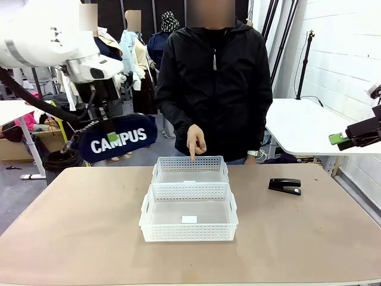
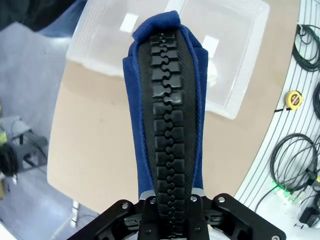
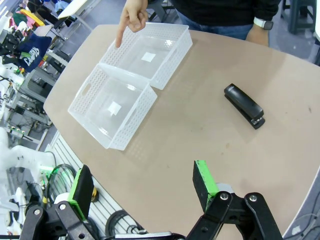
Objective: Distribute items into two baskets.
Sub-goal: Move the picked Pencil pouch towards the Organizing basket indicated by the person, stopping as directed.
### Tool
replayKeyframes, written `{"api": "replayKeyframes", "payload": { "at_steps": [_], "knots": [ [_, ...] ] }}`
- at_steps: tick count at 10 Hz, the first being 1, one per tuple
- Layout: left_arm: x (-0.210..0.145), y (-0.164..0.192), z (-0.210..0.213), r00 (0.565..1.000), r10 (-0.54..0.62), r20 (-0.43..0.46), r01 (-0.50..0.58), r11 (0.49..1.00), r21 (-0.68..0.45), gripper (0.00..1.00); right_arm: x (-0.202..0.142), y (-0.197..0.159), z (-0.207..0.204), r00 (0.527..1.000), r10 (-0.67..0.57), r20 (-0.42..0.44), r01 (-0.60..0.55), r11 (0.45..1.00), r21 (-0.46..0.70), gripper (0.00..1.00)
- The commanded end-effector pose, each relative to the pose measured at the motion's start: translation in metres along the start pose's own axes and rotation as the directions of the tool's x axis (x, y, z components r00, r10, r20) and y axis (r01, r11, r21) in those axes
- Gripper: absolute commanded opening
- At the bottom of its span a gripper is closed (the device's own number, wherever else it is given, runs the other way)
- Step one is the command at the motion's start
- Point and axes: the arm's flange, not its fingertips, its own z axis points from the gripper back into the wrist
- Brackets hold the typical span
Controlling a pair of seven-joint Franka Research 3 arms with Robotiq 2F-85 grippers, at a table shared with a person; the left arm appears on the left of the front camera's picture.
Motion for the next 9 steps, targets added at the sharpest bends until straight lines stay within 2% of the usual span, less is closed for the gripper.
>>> {"api": "replayKeyframes", "payload": {
  "at_steps": [1, 3, 5, 9],
  "knots": [
    [0.013, -0.010, 0.005, 0.995, -0.093, 0.033, 0.093, 0.996, -0.005, 0.00, -0.001, 0.000, -0.001, 1.000, -0.001, 0.001, 0.001, 1.000, 0.003, 1.00],
    [0.025, -0.036, 0.004, 0.980, -0.189, 0.059, 0.189, 0.982, 0.021, 0.00, -0.001, 0.000, -0.001, 1.000, -0.001, 0.001, 0.001, 1.000, 0.003, 1.00],
    [0.042, -0.056, -0.010, 0.962, -0.271, 0.045, 0.270, 0.963, 0.015, 0.00, -0.001, 0.000, -0.001, 1.000, -0.001, 0.001, 0.001, 1.000, 0.003, 1.00],
    [0.070, -0.073, -0.037, 0.943, -0.332, 0.022, 0.332, 0.943, -0.016, 0.00, -0.001, 0.000, -0.001, 1.000, -0.001, 0.001, 0.001, 1.000, 0.003, 1.00]
  ]
}}
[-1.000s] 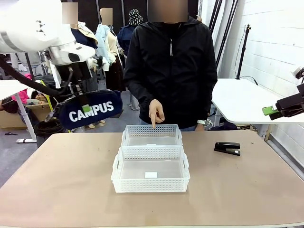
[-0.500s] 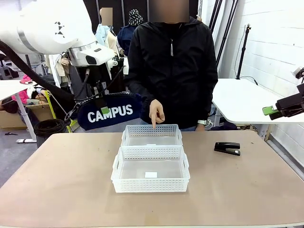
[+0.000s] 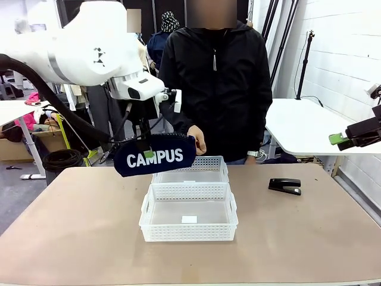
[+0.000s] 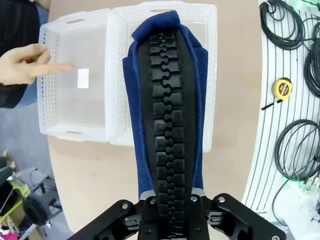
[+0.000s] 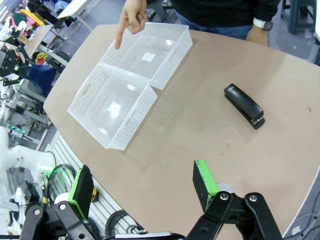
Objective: Distribute items into two baskets.
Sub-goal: Move the picked Pencil pouch towards the Organizing basket indicated by the person, stopping as directed.
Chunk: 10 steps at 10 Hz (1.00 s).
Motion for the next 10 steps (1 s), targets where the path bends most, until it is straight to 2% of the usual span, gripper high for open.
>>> {"api": "replayKeyframes", "payload": {
  "at_steps": [1, 6, 10],
  "knots": [
    [0.003, -0.006, -0.003, 0.999, -0.047, 0.011, 0.047, 0.999, 0.007, 0.00, -0.001, 0.000, -0.001, 1.000, -0.001, 0.001, 0.001, 1.000, 0.003, 1.00],
    [0.013, -0.021, -0.038, 0.995, -0.100, -0.020, 0.100, 0.995, -0.027, 0.00, -0.001, 0.000, -0.001, 1.000, -0.001, 0.001, 0.001, 1.000, 0.003, 1.00],
    [0.005, -0.023, -0.030, 0.995, -0.097, -0.033, 0.097, 0.995, -0.012, 0.00, -0.001, 0.000, -0.001, 1.000, -0.001, 0.001, 0.001, 1.000, 0.003, 1.00]
  ]
}}
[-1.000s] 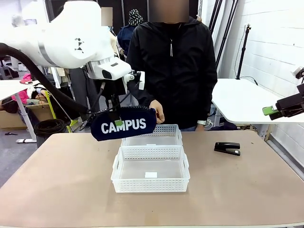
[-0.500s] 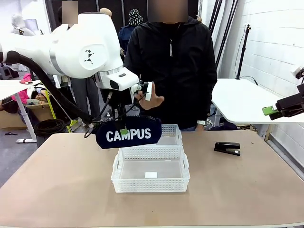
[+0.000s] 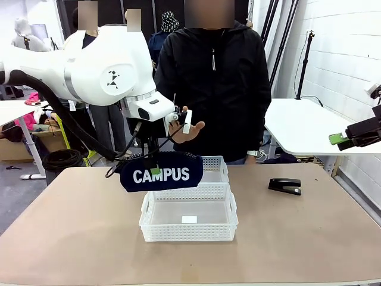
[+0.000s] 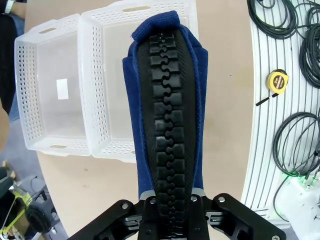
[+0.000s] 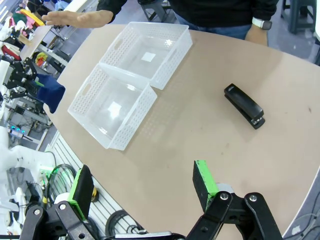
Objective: Distribute items into two baskets.
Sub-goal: Move the picked Pencil pouch towards the Organizing basket indicated by the person, stopping as directed.
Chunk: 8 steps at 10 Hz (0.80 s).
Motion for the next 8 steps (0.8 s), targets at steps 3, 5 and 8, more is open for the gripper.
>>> {"api": "replayKeyframes", "payload": {
  "at_steps": [3, 5, 8],
  "knots": [
    [-0.023, -0.005, 0.008, 0.999, -0.030, -0.016, 0.030, 0.999, -0.033, 0.00, -0.001, 0.000, -0.001, 1.000, -0.001, 0.001, 0.001, 1.000, 0.003, 1.00],
    [-0.042, -0.027, 0.036, 0.992, -0.127, -0.003, 0.127, 0.989, -0.077, 0.00, -0.001, 0.000, -0.001, 1.000, -0.001, 0.001, 0.001, 1.000, 0.003, 1.00],
    [-0.046, -0.017, 0.039, 0.997, -0.073, -0.019, 0.073, 0.997, -0.035, 0.00, -0.001, 0.000, -0.001, 1.000, -0.001, 0.001, 0.001, 1.000, 0.003, 1.00]
  ]
}}
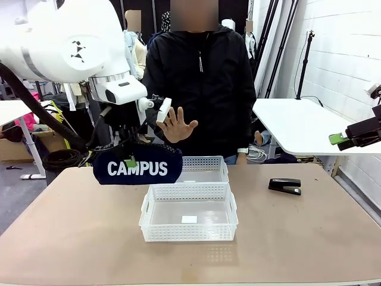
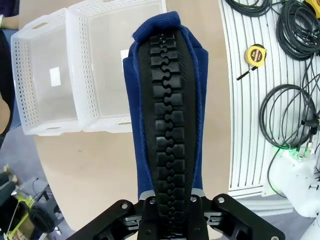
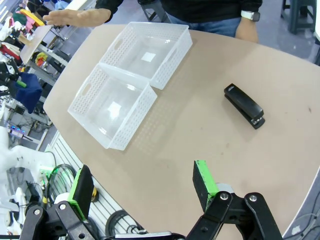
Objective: Distribute items into two baskets.
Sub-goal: Move the picked Pencil pouch towards the Organizing basket indicated by the person, stopping as directed.
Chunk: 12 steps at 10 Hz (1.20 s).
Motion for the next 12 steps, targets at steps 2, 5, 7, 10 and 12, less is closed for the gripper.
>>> {"api": "replayKeyframes", "payload": {
  "at_steps": [2, 5, 7, 10, 12],
  "knots": [
    [0.000, 0.000, 0.000, 1.000, 0.000, 0.000, 0.000, 1.000, 0.000, 0.00, -0.001, 0.000, -0.001, 1.000, -0.001, 0.001, 0.001, 1.000, 0.003, 1.00],
    [0.000, 0.000, 0.000, 1.000, 0.000, 0.000, 0.000, 1.000, 0.000, 0.00, -0.001, 0.000, -0.001, 1.000, -0.001, 0.001, 0.001, 1.000, 0.003, 1.00],
    [0.000, 0.000, 0.000, 1.000, 0.000, 0.000, 0.000, 1.000, 0.000, 0.00, -0.001, 0.000, -0.001, 1.000, -0.001, 0.001, 0.001, 1.000, 0.003, 1.00],
    [0.000, 0.000, 0.000, 1.000, 0.000, 0.000, 0.000, 1.000, 0.000, 0.00, -0.001, 0.000, -0.001, 1.000, -0.001, 0.001, 0.001, 1.000, 0.003, 1.00],
    [0.000, 0.000, 0.000, 1.000, 0.000, 0.000, 0.000, 1.000, 0.000, 0.00, -0.001, 0.000, -0.001, 1.000, -0.001, 0.001, 0.001, 1.000, 0.003, 1.00]
  ]
}}
